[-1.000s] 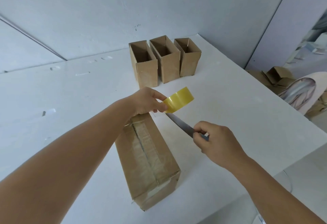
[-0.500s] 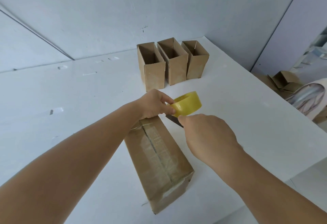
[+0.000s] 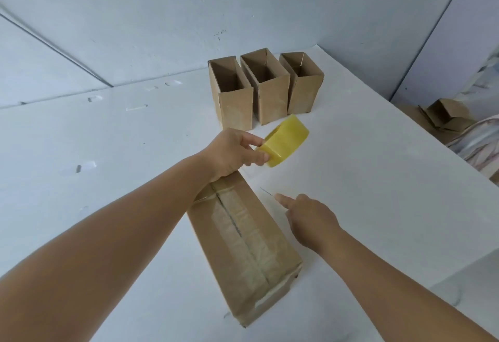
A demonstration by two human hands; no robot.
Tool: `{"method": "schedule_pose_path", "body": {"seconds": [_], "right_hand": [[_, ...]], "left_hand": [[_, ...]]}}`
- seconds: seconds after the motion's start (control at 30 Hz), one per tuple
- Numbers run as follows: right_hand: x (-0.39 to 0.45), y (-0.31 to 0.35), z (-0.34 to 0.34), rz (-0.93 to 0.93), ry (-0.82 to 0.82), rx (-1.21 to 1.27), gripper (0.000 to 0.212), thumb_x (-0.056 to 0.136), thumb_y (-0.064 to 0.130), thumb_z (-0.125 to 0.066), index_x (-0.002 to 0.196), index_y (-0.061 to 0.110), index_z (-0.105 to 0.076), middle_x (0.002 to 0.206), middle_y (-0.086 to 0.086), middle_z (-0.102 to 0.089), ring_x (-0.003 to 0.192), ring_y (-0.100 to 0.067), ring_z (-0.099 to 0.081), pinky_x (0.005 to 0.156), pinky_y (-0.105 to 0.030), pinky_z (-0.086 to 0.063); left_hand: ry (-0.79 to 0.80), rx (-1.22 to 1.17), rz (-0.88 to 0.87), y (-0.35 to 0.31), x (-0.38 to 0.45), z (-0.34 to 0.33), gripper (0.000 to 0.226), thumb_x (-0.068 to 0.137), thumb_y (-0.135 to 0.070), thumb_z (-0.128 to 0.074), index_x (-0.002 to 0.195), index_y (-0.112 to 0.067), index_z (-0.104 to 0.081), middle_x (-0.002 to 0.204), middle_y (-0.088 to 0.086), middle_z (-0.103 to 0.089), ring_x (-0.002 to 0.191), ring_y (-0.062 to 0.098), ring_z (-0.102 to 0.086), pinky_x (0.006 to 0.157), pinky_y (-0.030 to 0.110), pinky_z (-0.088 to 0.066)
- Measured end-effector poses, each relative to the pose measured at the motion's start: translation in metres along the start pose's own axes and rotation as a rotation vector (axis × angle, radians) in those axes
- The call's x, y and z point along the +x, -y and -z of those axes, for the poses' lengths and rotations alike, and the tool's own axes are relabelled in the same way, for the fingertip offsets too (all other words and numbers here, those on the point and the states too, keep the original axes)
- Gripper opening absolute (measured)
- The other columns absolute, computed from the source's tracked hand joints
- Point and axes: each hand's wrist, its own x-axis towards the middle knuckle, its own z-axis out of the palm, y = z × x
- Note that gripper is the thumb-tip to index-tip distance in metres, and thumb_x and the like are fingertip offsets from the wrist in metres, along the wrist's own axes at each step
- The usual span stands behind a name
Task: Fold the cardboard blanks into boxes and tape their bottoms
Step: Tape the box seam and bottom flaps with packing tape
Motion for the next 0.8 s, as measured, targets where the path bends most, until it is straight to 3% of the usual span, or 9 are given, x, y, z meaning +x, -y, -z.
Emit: {"method": "schedule_pose_path", "body": {"seconds": [0.1,0.17,0.27,0.43,0.5,0.57,0.7,0.8], "right_hand": [[0.004,0.004,-0.004,-0.026,-0.034,0.087,0.053,0.099,0.037,-0.031,0.15,0.032,-0.016,0.125,-0.012,-0.051,0.11,-0.032,-0.05,0.091,-0.039,-0.044],[0.002,0.011,0.008,-0.07,-0.102,0.427,0.05,0.096,0.048,-0.038,0.142,0.027,-0.039,0.125,-0.003,-0.057,0.114,-0.027,-0.052,0.092,-0.036,-0.043],[-0.005,0.031,0.03,-0.138,-0.056,1.111,0.039,0.087,0.056,-0.05,0.104,0.023,-0.065,0.101,0.015,-0.066,0.099,-0.007,-0.06,0.08,-0.024,-0.043],[0.005,0.057,0.035,-0.201,0.041,1.455,0.059,0.056,0.069,-0.064,0.09,0.021,-0.069,0.095,0.009,-0.072,0.101,-0.013,-0.064,0.092,-0.034,-0.043],[0.009,0.063,0.037,-0.266,0.043,1.601,0.053,0.051,0.061,-0.071,0.083,0.018,-0.07,0.09,0.005,-0.073,0.1,-0.017,-0.066,0.095,-0.038,-0.044],[0.013,0.066,0.036,-0.301,0.061,1.698,0.034,0.067,0.044,-0.075,0.079,0.013,-0.071,0.088,0.001,-0.074,0.099,-0.018,-0.067,0.096,-0.041,-0.047],[0.01,0.069,0.039,-0.36,0.089,1.747,0.024,0.084,0.023,-0.067,0.086,-0.001,-0.069,0.078,-0.008,-0.069,0.075,-0.019,-0.064,0.065,-0.029,-0.047],[0.006,0.074,0.042,-0.399,0.097,1.702,0.018,0.084,0.019,-0.066,0.081,0.003,-0.06,0.072,-0.012,-0.053,0.064,-0.022,-0.049,0.051,-0.024,-0.04]], "left_hand": [[0.002,0.006,0.012,-0.001,0.0,-0.001,0.028,0.079,-0.024,-0.077,0.106,-0.02,-0.072,0.065,-0.01,-0.068,0.069,0.008,-0.053,0.071,0.021,-0.044],[-0.003,0.005,0.015,-0.001,-0.001,-0.001,0.027,0.079,-0.024,-0.077,0.105,-0.02,-0.072,0.066,-0.009,-0.069,0.069,0.009,-0.054,0.071,0.021,-0.044],[-0.003,0.002,0.019,-0.002,-0.002,-0.002,0.027,0.079,-0.022,-0.077,0.105,-0.019,-0.071,0.069,-0.006,-0.07,0.068,0.007,-0.055,0.068,0.02,-0.045],[-0.02,0.0,0.03,-0.002,-0.002,-0.002,0.028,0.077,-0.022,-0.078,0.105,-0.018,-0.072,0.089,0.009,-0.073,0.093,0.029,-0.067,0.09,0.036,-0.053],[-0.026,-0.021,0.035,-0.002,-0.002,-0.003,0.029,0.077,-0.022,-0.079,0.105,-0.017,-0.072,0.087,0.008,-0.074,0.093,0.028,-0.068,0.088,0.034,-0.053],[-0.025,-0.04,0.037,-0.001,-0.002,-0.003,0.029,0.077,-0.021,-0.078,0.106,-0.017,-0.072,0.083,0.006,-0.074,0.085,0.023,-0.068,0.082,0.029,-0.052],[-0.041,-0.072,0.031,0.003,-0.001,-0.002,0.031,0.077,-0.022,-0.079,0.107,-0.017,-0.073,0.076,0.0,-0.073,0.075,0.014,-0.061,0.079,0.028,-0.049],[-0.162,-0.202,0.007,0.005,0.0,-0.001,0.024,0.079,-0.019,-0.076,0.104,-0.017,-0.073,0.074,-0.002,-0.07,0.065,0.005,-0.056,0.069,0.019,-0.046]]}}
